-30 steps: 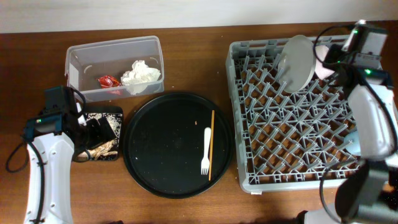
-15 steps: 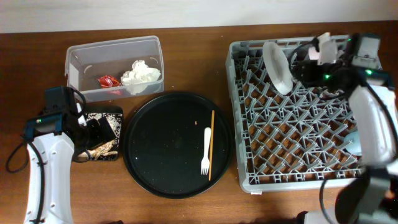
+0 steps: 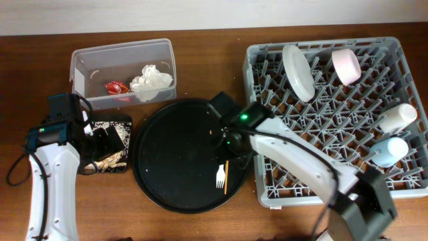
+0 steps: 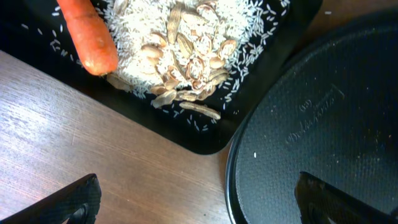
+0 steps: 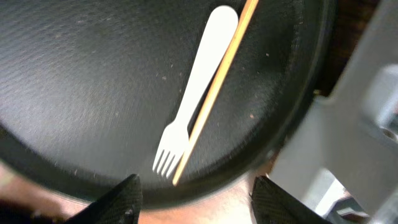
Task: Sort waste into correct bins and load items into the dishwasher rack
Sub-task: 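Place the white bowl upright in the rack's back row with the right gripper, then grasp the white fork with the right gripper and place it in the rack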
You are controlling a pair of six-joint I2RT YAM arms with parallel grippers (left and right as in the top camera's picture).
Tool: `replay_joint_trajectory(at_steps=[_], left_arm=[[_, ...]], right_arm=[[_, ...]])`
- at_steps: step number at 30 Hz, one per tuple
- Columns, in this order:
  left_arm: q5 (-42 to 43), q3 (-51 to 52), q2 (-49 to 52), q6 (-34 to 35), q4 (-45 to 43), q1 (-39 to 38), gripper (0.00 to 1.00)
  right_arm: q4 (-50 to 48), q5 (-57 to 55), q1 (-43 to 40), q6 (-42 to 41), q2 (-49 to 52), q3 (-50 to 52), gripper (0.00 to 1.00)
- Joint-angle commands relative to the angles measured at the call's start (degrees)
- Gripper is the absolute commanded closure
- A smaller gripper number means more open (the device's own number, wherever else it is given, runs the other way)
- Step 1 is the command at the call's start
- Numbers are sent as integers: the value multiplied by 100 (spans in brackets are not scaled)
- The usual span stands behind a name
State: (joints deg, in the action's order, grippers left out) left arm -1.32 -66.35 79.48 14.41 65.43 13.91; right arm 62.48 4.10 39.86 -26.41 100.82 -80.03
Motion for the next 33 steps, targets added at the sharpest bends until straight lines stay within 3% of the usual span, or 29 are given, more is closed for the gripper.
replay_joint_trajectory(at_steps=[1, 7, 19, 20, 22, 23, 25, 28, 33], left_arm=[[24, -44, -59, 57, 22, 13, 1], [24, -46, -59, 57, 22, 13, 1], [24, -46, -59, 57, 20, 13, 1], [24, -46, -59, 57, 22, 13, 1], [24, -44, -59, 57, 22, 13, 1], [24, -44, -59, 57, 22, 13, 1], [24, -44, -59, 57, 22, 13, 1], [24, -44, -59, 57, 22, 13, 1], [24, -46, -59, 57, 22, 13, 1]], right_arm=[[-168, 20, 184, -715, 651, 55, 42], [-732, 13, 490, -931, 1440, 74, 47], [-1150, -24, 487, -1185, 1668, 262, 48], [-1178, -28, 487, -1182, 1668, 262, 52], [-1180, -26, 487, -1182, 1668, 262, 74], [-1178, -26, 487, -1182, 1668, 262, 81], [-1178, -26, 487, -1182, 1668, 262, 83], [-1123, -24, 487, -1180, 1652, 249, 95], [-245, -612, 234, -903, 531, -546, 95]])
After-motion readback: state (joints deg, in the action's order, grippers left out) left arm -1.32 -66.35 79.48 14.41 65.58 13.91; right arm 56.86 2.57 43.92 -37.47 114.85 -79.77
